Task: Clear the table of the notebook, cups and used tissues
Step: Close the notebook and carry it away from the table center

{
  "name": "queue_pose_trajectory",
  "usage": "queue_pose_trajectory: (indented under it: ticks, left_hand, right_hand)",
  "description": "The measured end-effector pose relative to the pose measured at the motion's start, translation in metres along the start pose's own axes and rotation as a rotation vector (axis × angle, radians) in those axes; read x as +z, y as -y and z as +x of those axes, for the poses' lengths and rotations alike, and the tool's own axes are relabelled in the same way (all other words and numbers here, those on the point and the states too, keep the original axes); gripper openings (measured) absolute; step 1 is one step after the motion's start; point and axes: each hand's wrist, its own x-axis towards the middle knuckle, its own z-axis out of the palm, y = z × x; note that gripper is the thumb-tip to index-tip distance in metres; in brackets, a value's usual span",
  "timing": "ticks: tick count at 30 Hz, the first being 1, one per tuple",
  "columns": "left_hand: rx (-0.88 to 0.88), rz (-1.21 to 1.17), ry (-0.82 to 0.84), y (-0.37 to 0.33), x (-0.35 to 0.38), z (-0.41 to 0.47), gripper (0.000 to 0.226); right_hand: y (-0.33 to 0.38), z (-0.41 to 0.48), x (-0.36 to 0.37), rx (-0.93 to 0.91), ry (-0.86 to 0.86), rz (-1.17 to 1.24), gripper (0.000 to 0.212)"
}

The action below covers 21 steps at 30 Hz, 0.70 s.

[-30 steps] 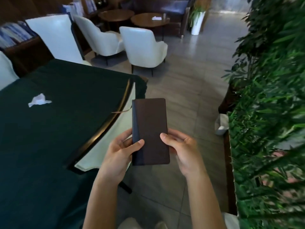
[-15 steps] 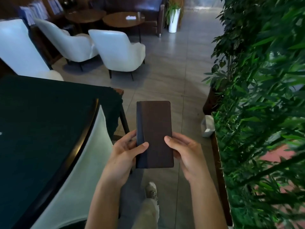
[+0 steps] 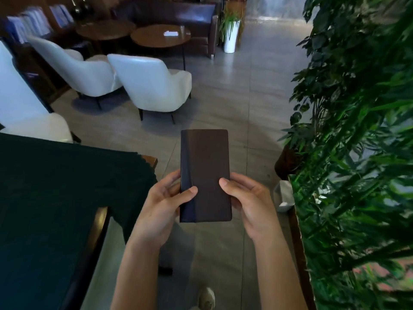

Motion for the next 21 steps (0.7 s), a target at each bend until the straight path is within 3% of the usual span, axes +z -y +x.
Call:
queue_pose_trajectory:
  ticks: [11, 15, 21]
  left_hand:
    - [-0.006, -0.032, -0.150, -0.007, -0.002, 0.089, 0.044]
    - [0.026, -0.040, -0.228, -0.012, -0.002, 0.131, 0.057]
    - [0.128, -0.038, -0.356, -0.026, 0.007, 0.193, 0.053]
  right_hand:
    - [0.018, 0.112, 0.006, 0.069, 0.055, -0.021, 0.028]
    - [0.032, 0.168, 0.009, 0.080, 0.120, -0.083, 0.028]
    - [0.063, 0.255, 0.014, 0.082, 0.282, -0.159, 0.026]
